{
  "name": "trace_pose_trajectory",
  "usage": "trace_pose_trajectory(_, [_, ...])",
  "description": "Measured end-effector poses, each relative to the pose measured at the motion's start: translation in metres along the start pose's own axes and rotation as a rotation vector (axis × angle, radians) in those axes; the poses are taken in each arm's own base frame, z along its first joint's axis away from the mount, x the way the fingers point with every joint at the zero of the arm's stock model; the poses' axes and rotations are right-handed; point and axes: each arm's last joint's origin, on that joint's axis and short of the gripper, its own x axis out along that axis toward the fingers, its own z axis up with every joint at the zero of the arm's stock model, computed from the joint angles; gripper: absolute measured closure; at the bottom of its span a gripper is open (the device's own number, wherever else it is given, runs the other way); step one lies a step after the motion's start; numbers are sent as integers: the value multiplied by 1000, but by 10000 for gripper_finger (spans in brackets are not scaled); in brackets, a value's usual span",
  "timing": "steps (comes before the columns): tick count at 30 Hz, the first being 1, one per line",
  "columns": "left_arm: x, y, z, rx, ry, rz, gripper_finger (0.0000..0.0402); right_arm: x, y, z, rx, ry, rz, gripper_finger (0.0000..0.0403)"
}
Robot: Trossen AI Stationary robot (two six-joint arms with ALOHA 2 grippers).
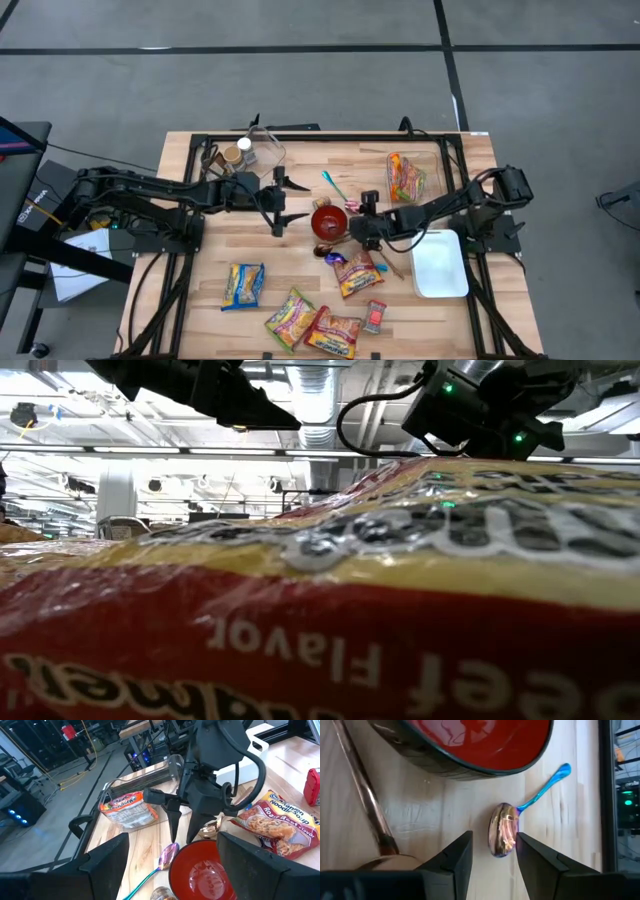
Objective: Pick & Place Food Item
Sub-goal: Put the top blue spoon into the white bin
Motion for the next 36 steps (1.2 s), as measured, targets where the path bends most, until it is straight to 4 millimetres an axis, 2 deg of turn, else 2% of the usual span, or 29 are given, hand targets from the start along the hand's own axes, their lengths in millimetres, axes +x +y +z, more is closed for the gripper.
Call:
trace_pose_trajectory(8, [0, 0, 0, 0, -1, -3, 105, 4, -4, -1, 13, 5, 34, 261])
trace_pose_trajectory(16, [0, 0, 0, 0, -1, -3, 105, 13, -2, -5, 2, 36, 37, 278])
trace_pose_trajectory(36, [0, 0, 0, 0, 0, 1, 105, 12, -2, -4, 7, 27, 42, 280])
